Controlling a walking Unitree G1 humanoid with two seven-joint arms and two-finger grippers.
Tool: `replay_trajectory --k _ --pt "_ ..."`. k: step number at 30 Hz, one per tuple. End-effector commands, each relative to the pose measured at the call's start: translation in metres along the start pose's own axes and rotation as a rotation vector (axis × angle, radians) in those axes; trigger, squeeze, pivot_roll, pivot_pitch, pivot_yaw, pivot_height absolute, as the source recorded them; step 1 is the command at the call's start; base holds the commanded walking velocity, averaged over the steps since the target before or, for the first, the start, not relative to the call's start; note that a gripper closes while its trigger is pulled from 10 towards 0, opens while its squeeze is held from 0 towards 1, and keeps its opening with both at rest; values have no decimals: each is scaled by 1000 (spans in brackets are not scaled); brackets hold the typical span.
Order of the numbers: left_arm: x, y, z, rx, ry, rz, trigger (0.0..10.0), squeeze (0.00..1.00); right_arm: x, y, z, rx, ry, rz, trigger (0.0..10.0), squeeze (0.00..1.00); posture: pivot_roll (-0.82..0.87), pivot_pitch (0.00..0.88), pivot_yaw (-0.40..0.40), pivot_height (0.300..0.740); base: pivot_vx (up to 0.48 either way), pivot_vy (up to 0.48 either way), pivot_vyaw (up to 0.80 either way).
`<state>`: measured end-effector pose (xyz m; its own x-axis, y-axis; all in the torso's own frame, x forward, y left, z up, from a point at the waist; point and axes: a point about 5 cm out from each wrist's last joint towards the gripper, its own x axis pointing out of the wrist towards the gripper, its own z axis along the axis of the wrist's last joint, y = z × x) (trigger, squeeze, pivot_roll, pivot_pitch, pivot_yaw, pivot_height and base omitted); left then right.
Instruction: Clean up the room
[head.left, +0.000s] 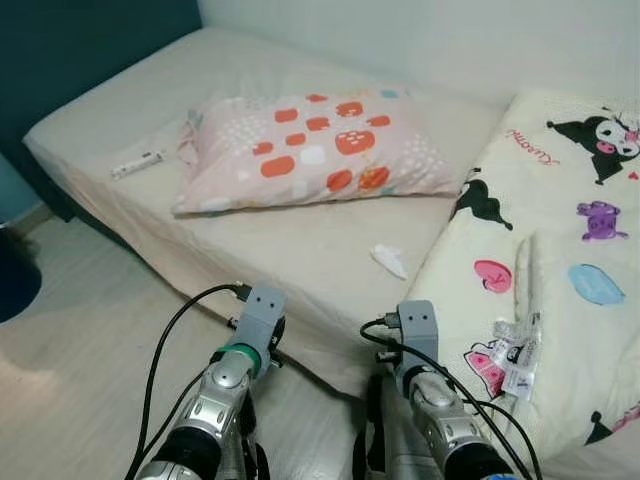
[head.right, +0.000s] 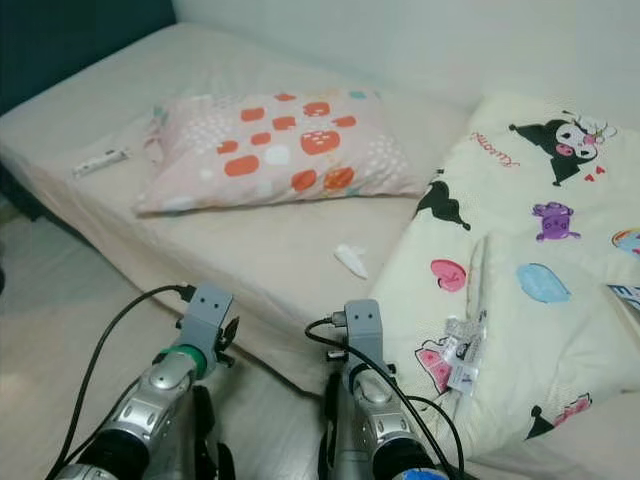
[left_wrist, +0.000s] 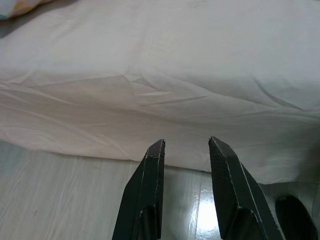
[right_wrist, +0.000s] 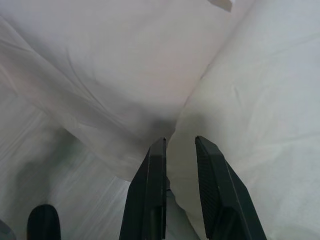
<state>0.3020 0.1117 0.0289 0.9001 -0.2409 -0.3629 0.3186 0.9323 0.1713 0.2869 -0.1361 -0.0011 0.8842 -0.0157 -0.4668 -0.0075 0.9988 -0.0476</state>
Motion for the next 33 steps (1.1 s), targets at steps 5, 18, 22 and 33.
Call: replay_trajectory --k 5,18,22,33 --pt "-4 -2 -11 3 32 -7 10000 0 -1 0 -4 10 19 -3 10000 0 -17 125 28 583 0 0 0" --pt "-17 20 -8 -28 -37 44 10000 0 13 -5 40 5 -92 5 10000 0 15 247 12 568 0 0 0" --pt "-30 32 2 -37 -128 82 10000 0 19 -14 73 -19 -208 -19 10000 251 37 314 4 568 0 0 0" --pt "-66 53 43 -42 -331 75 10000 0 26 -47 119 -113 -303 -105 10000 1000 124 446 -16 568 0 0 0"
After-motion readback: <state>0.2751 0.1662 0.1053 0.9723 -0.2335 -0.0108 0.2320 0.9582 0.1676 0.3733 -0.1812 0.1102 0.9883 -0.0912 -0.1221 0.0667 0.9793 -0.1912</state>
